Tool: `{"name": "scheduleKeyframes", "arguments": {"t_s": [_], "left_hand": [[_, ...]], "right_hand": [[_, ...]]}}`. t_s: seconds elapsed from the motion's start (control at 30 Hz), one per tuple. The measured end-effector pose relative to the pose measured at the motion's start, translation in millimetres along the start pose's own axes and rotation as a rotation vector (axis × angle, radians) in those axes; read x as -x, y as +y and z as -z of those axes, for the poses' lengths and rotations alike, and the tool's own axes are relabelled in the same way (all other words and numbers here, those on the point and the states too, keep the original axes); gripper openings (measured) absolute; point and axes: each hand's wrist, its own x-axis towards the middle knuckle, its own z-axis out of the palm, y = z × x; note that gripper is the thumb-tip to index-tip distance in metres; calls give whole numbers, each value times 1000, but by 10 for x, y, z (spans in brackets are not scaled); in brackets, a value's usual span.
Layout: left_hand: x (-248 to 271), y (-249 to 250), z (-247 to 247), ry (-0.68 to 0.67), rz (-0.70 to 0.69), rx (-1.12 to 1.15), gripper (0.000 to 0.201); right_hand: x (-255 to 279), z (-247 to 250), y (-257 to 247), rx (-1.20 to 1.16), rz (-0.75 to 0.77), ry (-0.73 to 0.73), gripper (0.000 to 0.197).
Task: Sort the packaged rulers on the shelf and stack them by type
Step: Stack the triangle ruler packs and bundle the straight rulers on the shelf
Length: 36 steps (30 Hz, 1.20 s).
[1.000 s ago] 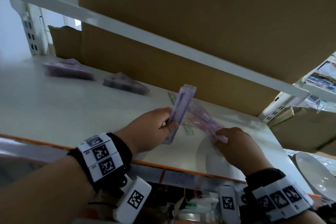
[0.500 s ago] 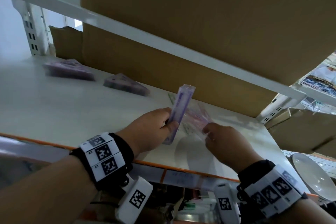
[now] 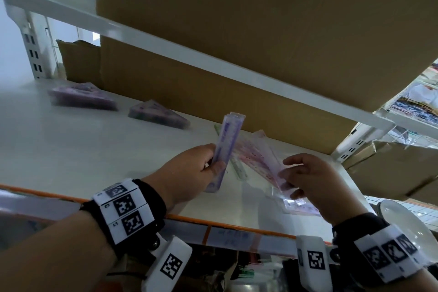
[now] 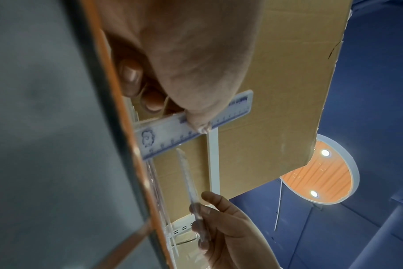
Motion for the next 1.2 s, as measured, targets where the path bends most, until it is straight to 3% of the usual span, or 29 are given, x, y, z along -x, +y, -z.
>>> {"name": "scheduleKeyframes", "arguments": {"t_s": [0.13,0.27,0.37,0.47,0.67,0.87,0.97,1.1,1.2], "left_hand": [[-5,-21,-10,29,26,15,13],[-23,-40,-3,49,12,-71,15],[-29,-56,-8,70,-3,-80,20],[-31,-67,-11,71,-18,-98,22],[-16,-45,-12,35,-17,-124,20],[-14,8,6,-14,-23,-132,18],[0,10,-8,-38,-2,-61,17],[9,1,-25,-59,53,-20,14],[3,-14,-35,-56,0,-52,22]], "right_hand": [[142,-172,37,-165,67,-20,40],[291,-148,49,27,279,90,37],[380,43,14,-143,433,214,35],[398,160,-64,-356,514,248,36],[333,-224,-179,-542,474,275,19],[198,-916,-237,-657,425,172,24],[187,-1146,-204,-608,444,152,24],[201,-1222,-103,-334,543,85,50],[228,-1255,-94,-39,600,48,68]]}}
